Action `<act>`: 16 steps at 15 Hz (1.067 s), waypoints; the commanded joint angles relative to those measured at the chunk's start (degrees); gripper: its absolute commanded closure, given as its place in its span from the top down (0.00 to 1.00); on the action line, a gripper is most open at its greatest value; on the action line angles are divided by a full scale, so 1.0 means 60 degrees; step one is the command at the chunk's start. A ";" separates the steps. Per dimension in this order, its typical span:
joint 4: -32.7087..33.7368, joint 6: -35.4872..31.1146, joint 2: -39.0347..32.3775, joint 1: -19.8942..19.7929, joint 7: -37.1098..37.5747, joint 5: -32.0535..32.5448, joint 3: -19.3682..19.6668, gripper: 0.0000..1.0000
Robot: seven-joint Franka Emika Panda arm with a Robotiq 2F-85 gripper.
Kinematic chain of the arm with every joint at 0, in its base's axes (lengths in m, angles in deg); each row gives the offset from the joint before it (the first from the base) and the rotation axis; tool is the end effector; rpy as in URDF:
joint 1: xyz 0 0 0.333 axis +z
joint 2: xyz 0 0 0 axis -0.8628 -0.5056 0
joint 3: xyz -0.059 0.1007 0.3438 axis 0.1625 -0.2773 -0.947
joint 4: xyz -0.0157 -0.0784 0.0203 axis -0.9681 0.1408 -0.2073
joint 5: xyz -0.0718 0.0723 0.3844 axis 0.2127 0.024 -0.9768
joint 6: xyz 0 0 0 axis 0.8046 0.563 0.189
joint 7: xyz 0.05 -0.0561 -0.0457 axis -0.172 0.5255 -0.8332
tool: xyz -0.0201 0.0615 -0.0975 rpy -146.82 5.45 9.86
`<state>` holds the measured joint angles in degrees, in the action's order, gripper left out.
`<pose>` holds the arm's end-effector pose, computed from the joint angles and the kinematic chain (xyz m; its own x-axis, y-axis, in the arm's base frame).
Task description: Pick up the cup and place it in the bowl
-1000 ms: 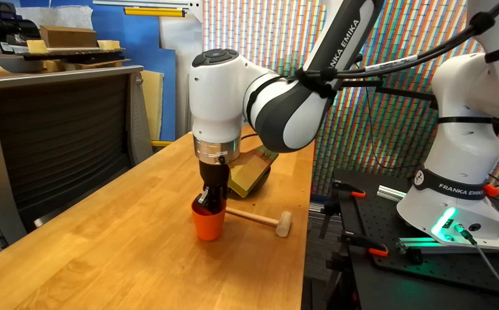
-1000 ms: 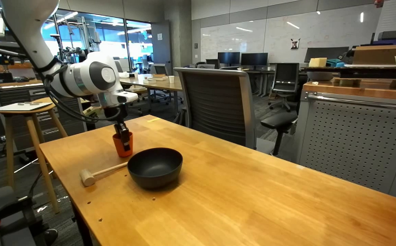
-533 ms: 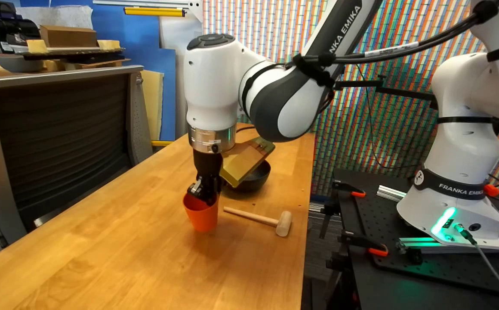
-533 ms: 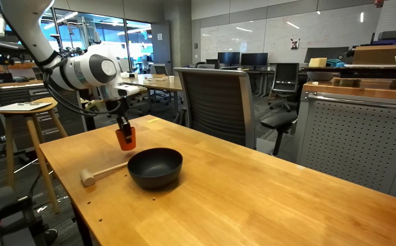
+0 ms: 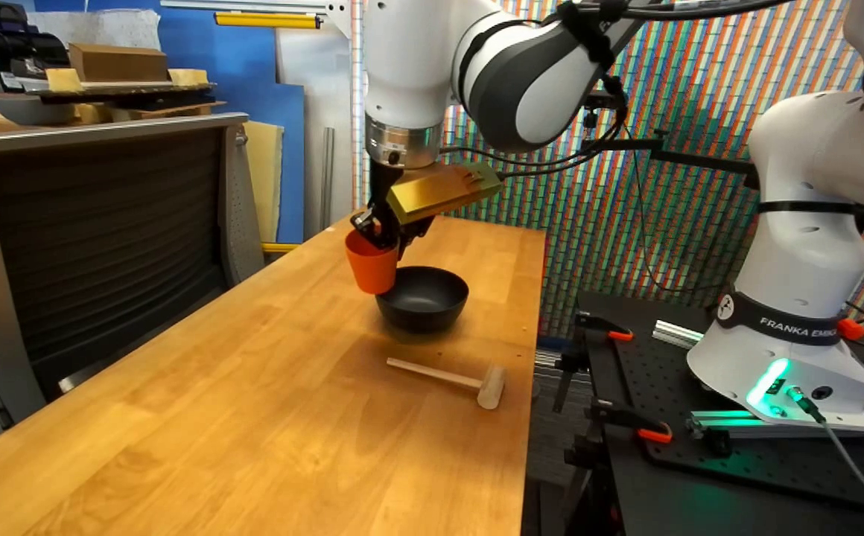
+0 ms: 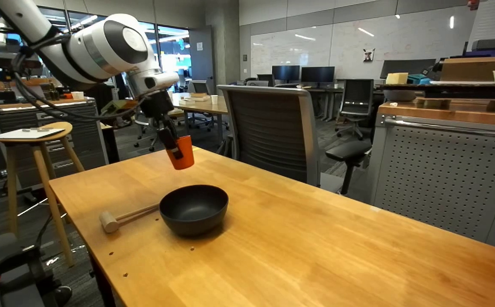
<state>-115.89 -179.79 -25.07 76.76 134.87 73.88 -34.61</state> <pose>0.5178 0.1047 0.3274 0.7551 -0.5706 0.3229 -0.6329 -0.7630 0.1317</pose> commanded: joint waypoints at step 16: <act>-0.0717 -0.2058 -0.1669 -0.2204 -0.2225 -0.5155 -0.0823 0.35</act>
<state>-123.37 -192.23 -33.38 64.06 127.07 46.82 -38.41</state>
